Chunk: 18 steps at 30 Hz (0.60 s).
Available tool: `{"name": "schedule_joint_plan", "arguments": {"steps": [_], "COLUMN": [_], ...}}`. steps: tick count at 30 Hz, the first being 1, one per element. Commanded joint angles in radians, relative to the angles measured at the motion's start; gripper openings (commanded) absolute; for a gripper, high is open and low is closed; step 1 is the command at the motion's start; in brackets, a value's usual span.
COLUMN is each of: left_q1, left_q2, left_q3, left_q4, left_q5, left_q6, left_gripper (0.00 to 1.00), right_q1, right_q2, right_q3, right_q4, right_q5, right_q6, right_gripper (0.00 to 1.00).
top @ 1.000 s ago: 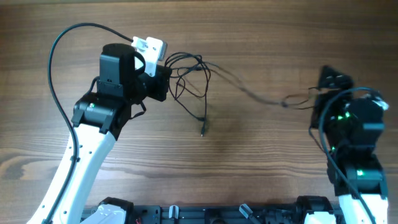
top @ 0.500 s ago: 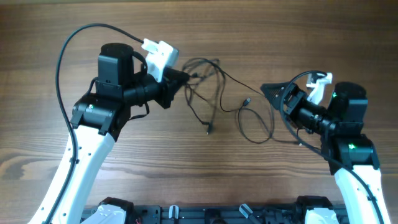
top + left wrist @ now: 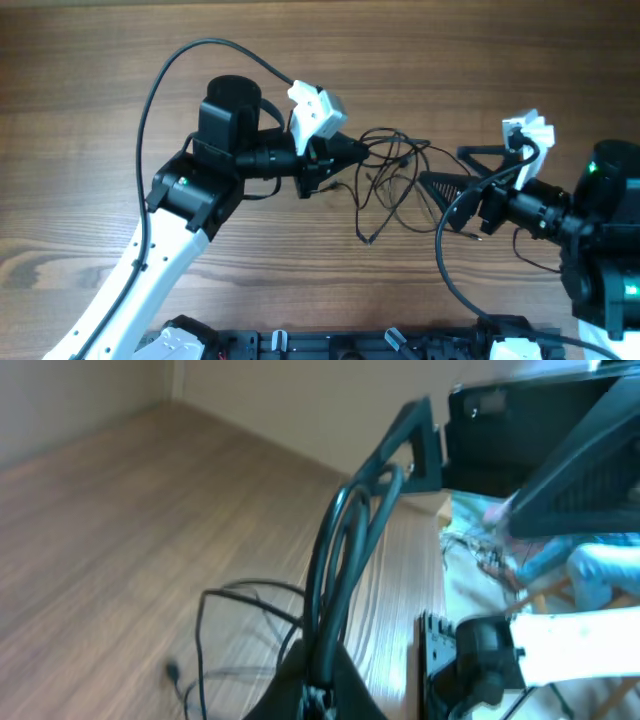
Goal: Untangle cables
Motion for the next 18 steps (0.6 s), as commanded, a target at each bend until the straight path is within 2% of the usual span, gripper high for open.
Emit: {"name": "schedule_joint_plan", "arguments": {"steps": [1,5,7,10,12,14,16,18], "left_q1": [-0.056,-0.130,-0.143,-0.142,-0.143,-0.144,-0.146,-0.146], "left_q2": [-0.021,-0.021,-0.021,-0.021,-0.021,-0.021,-0.021,-0.021], "left_q3": [-0.002,-0.002,-0.002,-0.002,-0.002,-0.002,-0.002,-0.002], "left_q4": [0.072,0.085,0.084,0.080,0.080,0.080,0.076,0.076], "left_q5": [0.009,-0.065,-0.097,-0.153,-0.171,-0.171,-0.171,-0.172], "left_q6": [-0.098,-0.098,-0.098,-0.110,-0.121,-0.140,-0.140,-0.140], "left_gripper": [0.04,0.04,0.04,0.04,0.04,0.04,0.04,0.04], "right_q1": [-0.003,-0.003,-0.003,-0.003,-0.003,-0.003,-0.003,-0.003], "right_q2": [0.000,-0.001,-0.001,-0.012,-0.025,-0.029,-0.029,-0.029], "right_q3": [0.026,0.026,0.026,0.026,0.026,0.026,0.026,0.026], "right_q4": [-0.006,0.037,0.067,0.079,0.092,0.111,0.121,0.120], "right_q5": [0.104,0.103,0.083,0.029,-0.007,-0.010,-0.010,-0.022], "right_q6": [-0.075,-0.137,-0.214,-0.377,-0.478,-0.481,-0.480,-0.449], "right_gripper": [1.00,0.98,0.85,0.80,0.48,0.22,0.05,0.05]}}
